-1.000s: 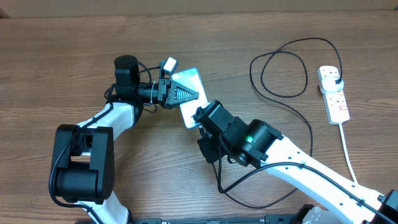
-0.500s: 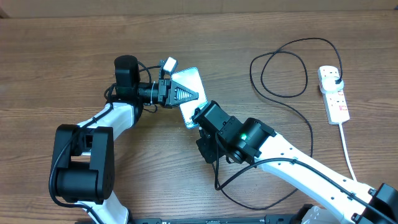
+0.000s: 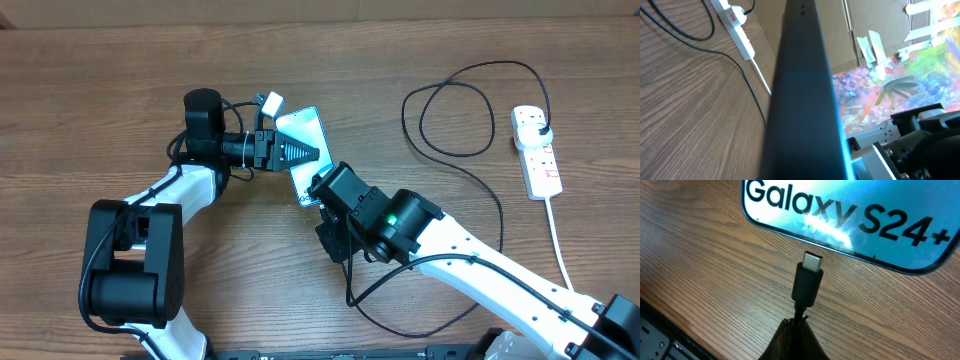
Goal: Plug charger to phone and switch on socket
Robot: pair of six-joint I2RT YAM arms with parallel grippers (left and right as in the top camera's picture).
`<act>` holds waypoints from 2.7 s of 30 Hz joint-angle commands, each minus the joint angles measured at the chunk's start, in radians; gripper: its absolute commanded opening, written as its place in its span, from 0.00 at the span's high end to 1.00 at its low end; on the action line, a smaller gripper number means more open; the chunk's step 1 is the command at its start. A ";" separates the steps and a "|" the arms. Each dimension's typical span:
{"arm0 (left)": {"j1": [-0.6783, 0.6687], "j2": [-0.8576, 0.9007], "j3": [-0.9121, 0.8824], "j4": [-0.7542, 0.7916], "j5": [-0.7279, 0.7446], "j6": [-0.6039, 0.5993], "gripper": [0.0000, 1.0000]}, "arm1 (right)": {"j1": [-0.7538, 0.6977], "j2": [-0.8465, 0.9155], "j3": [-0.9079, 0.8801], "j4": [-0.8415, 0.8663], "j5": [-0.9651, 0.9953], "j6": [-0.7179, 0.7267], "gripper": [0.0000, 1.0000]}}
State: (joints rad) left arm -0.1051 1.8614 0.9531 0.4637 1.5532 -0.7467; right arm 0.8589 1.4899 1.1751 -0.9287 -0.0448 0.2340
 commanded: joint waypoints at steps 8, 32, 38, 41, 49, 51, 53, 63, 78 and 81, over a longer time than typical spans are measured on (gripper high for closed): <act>-0.007 0.003 0.024 0.004 0.030 0.060 0.96 | -0.002 -0.003 0.022 -0.001 0.011 -0.055 0.96; -0.007 0.003 0.023 -0.045 0.030 0.090 0.96 | -0.002 -0.003 0.022 -0.004 0.051 -0.079 0.96; -0.007 0.003 0.023 -0.045 0.030 0.090 0.96 | -0.002 -0.003 0.022 0.001 0.051 -0.079 0.96; -0.007 0.003 0.023 -0.045 0.030 0.073 0.96 | -0.002 -0.003 0.022 0.000 0.051 -0.079 0.96; -0.007 0.003 0.023 -0.045 0.029 0.015 0.96 | -0.002 -0.003 0.022 0.000 0.051 -0.079 0.96; -0.007 0.003 0.023 -0.045 0.029 0.000 0.96 | -0.002 -0.003 0.022 0.000 0.051 -0.079 0.96; -0.007 0.003 0.023 -0.045 0.030 -0.005 0.96 | -0.002 -0.003 0.022 0.001 0.051 -0.079 0.96; -0.007 0.003 0.023 -0.045 0.030 0.016 0.96 | -0.002 -0.003 0.022 0.010 0.051 -0.079 0.96; -0.020 0.003 0.023 -0.045 0.029 0.064 0.96 | -0.002 -0.003 0.022 0.031 0.025 -0.079 0.96; -0.020 0.003 0.023 -0.045 0.030 0.068 0.96 | -0.002 -0.003 0.022 0.031 0.025 -0.079 0.96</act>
State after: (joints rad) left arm -0.1184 1.8614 0.9531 0.4149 1.5528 -0.7212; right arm 0.8589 1.4899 1.1751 -0.9058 -0.0116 0.1600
